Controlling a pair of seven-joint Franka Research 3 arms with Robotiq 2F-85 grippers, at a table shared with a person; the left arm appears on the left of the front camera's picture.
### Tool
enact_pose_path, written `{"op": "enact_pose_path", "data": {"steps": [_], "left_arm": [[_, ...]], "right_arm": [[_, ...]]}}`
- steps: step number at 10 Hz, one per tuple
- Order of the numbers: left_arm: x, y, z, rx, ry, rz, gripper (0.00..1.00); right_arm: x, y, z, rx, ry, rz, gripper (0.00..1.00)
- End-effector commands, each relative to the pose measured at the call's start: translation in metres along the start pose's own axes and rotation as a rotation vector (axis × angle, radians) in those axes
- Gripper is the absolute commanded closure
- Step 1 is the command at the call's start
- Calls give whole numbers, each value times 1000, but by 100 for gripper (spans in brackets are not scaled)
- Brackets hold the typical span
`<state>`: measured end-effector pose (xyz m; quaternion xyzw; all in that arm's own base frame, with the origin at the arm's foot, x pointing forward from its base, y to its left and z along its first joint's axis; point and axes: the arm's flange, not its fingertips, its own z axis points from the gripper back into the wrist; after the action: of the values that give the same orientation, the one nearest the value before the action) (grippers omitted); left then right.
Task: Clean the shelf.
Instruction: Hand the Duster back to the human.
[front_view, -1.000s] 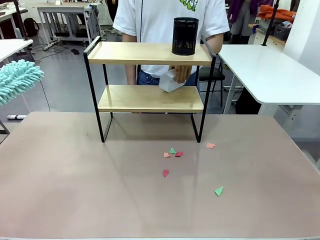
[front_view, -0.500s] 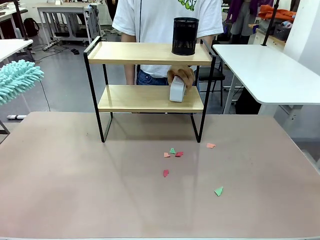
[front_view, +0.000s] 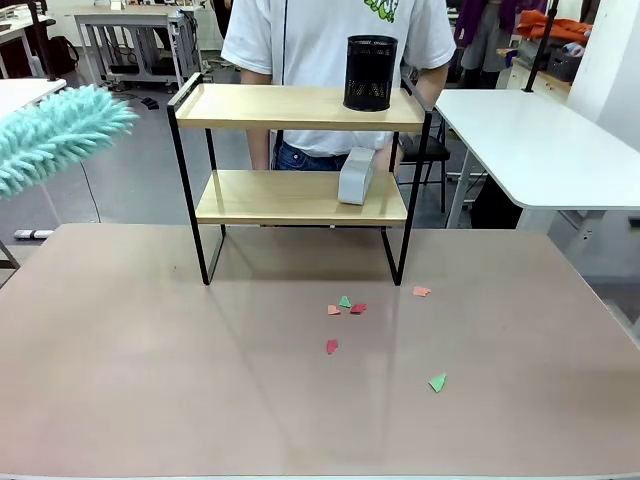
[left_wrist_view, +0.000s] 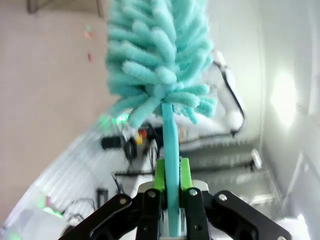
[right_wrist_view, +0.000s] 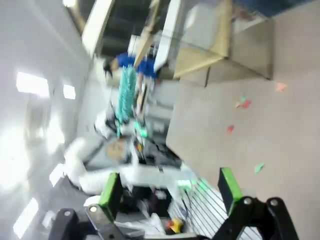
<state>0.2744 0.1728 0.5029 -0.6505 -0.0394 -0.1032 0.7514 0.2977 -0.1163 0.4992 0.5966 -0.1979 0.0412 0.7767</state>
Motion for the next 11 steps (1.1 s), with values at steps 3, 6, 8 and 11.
{"op": "enact_pose_path", "data": {"steps": [3,6,8,11], "left_arm": [[-7,-67,-73,-24,814,-253,88],[1,-56,-125,6,642,-196,88],[1,-56,-125,6,642,-196,88],[24,-66,-207,95,1066,-278,88]], "right_arm": [[-56,74,-143,28,476,385,0],[-64,93,-156,-1,519,359,0],[-76,88,-169,-13,601,397,0],[-65,110,-227,36,638,401,0]]}}
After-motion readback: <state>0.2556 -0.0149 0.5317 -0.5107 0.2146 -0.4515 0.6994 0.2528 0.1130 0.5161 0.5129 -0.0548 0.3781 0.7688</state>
